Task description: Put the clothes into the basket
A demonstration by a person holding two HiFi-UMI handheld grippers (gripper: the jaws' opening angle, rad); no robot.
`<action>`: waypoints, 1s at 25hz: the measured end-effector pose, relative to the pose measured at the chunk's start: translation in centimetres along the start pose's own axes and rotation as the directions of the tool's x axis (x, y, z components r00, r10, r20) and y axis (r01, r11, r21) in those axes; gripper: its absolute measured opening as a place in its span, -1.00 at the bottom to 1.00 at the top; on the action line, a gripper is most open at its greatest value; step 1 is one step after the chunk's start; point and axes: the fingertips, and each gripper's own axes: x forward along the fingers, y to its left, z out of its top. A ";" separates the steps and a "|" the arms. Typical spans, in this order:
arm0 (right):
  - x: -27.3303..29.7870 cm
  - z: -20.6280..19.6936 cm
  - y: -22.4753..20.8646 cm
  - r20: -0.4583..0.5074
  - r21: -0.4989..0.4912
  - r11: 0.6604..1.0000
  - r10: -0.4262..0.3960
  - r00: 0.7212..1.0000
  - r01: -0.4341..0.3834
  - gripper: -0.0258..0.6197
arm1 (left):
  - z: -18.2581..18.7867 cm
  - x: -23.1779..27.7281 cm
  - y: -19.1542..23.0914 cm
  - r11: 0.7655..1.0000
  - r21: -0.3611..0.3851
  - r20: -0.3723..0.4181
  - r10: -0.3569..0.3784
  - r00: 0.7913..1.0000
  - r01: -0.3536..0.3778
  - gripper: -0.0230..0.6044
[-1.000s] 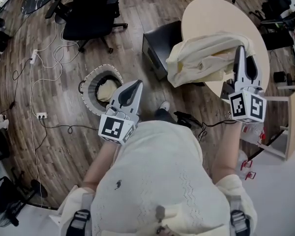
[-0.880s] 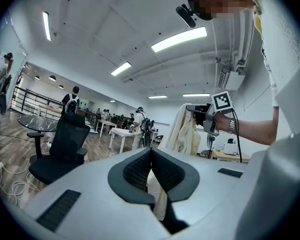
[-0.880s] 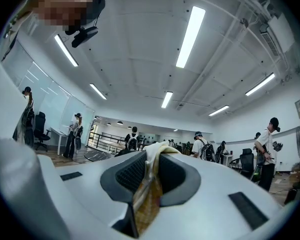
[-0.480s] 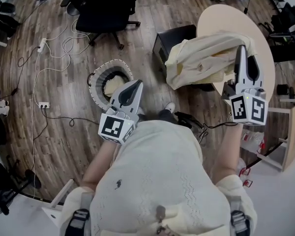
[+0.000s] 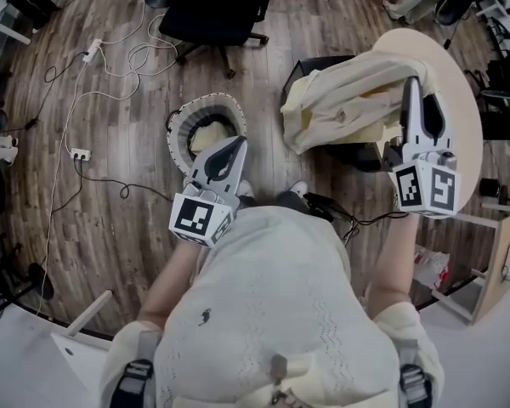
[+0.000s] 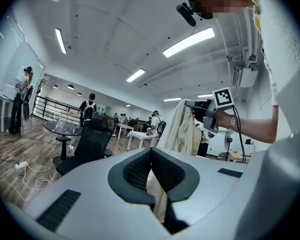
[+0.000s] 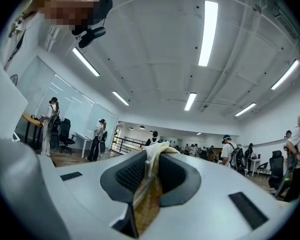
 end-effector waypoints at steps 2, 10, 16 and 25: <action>0.5 0.2 1.6 0.005 -0.002 1.000 0.031 0.999 -0.031 -0.70 | -0.2 -1.1 0.7 1.000 -0.002 0.006 0.026 1.000 -0.026 -0.86; 2.2 0.9 6.3 0.030 0.005 0.989 0.145 0.989 -0.145 -0.70 | -0.2 -4.6 2.2 0.992 -0.007 0.037 0.125 0.991 -0.125 -0.86; 4.0 1.2 9.1 0.042 0.010 0.977 0.213 0.976 -0.214 -0.70 | 0.0 -6.7 4.1 0.980 -0.014 0.051 0.199 0.979 -0.198 -0.86; 6.1 1.8 14.0 0.054 0.016 0.946 0.321 0.945 -0.323 -0.70 | 0.4 -9.7 6.4 0.955 -0.031 0.059 0.296 0.953 -0.294 -0.86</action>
